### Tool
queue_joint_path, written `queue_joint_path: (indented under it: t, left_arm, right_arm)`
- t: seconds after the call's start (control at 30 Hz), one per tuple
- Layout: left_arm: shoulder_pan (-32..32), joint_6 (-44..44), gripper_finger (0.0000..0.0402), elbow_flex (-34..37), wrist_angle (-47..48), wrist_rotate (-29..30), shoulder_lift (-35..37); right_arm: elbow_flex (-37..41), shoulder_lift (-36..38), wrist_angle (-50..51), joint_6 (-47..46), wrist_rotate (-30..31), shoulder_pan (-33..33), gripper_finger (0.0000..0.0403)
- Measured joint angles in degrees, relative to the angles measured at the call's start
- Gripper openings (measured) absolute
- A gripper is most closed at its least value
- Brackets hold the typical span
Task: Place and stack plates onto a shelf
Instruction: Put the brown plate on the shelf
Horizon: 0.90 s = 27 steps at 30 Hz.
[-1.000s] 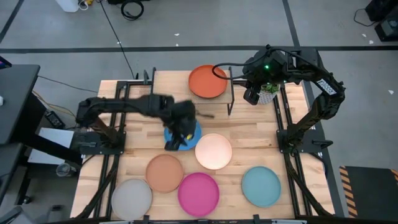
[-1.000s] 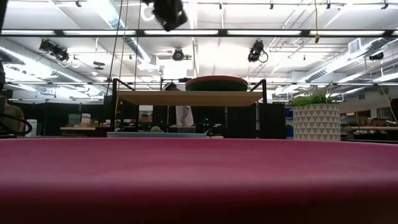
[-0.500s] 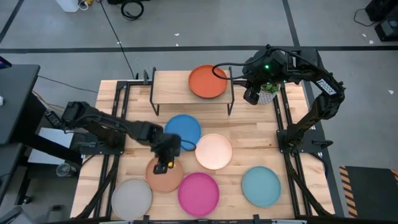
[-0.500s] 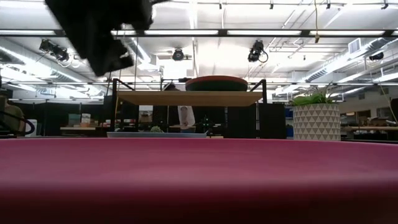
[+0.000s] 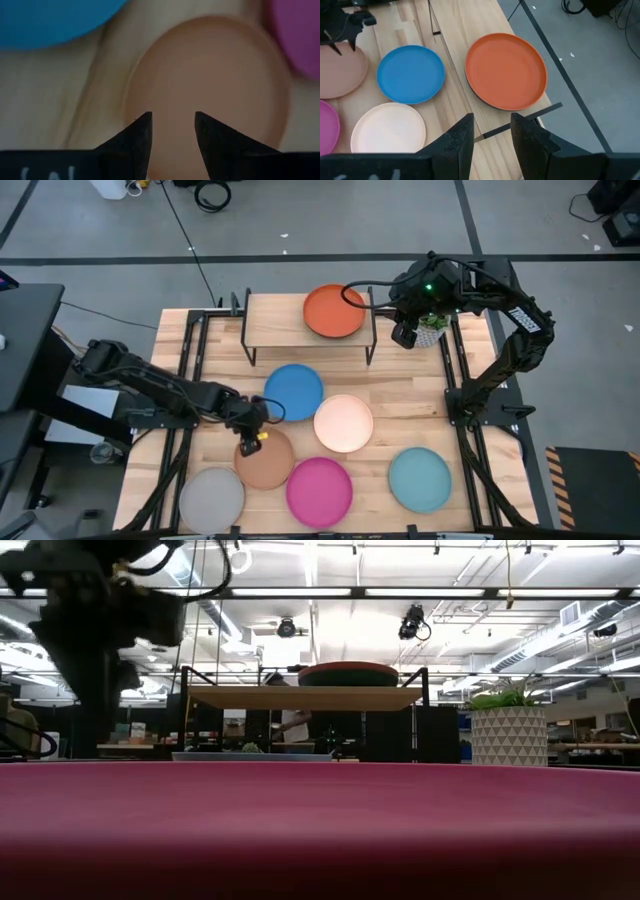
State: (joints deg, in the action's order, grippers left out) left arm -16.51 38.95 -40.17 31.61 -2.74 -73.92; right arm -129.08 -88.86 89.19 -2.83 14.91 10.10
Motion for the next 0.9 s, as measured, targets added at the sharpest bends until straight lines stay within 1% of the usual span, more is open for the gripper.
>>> queue_joint_path:
  t: [0.1,0.2,0.27,0.43,0.53,0.63,0.73,0.9]
  left_arm:
    - [0.0,1.6,0.0155,2.6,0.2,1.3,1.8]
    - [-0.1,2.0,0.0155,4.7,0.0,1.6,1.8]
    - [-0.2,2.7,0.0155,5.9,-2.0,1.5,1.2]
    - [0.0,6.3,0.0155,8.8,-3.0,2.4,1.2]
    - [0.0,7.8,0.0148,10.5,-4.3,1.7,1.2]
    - [0.0,8.5,0.0128,12.4,-8.2,-1.0,1.2]
    - [0.0,9.6,0.0100,13.7,-10.0,-2.4,1.3]
    - [0.0,11.2,0.0021,14.0,-10.4,-2.9,1.9]
  right_arm:
    - [0.0,0.0,-0.3,0.0,-0.4,0.0,0.0135]
    - [0.0,0.0,-1.0,-0.2,-1.2,0.0,0.0135]
    - [0.0,0.0,-1.2,-0.2,-1.4,0.0,0.0135]
    - [0.0,0.0,-1.2,-1.3,-1.5,0.0,0.0135]
    - [0.0,0.0,-1.2,-1.5,-1.4,0.0,0.0135]
    - [0.0,0.0,-1.5,-1.5,-1.3,0.0,0.0135]
    - [0.0,0.0,-2.5,-1.5,-1.2,0.0,0.0135]
    - [0.0,0.0,-2.6,-1.5,-1.2,0.0,0.0135]
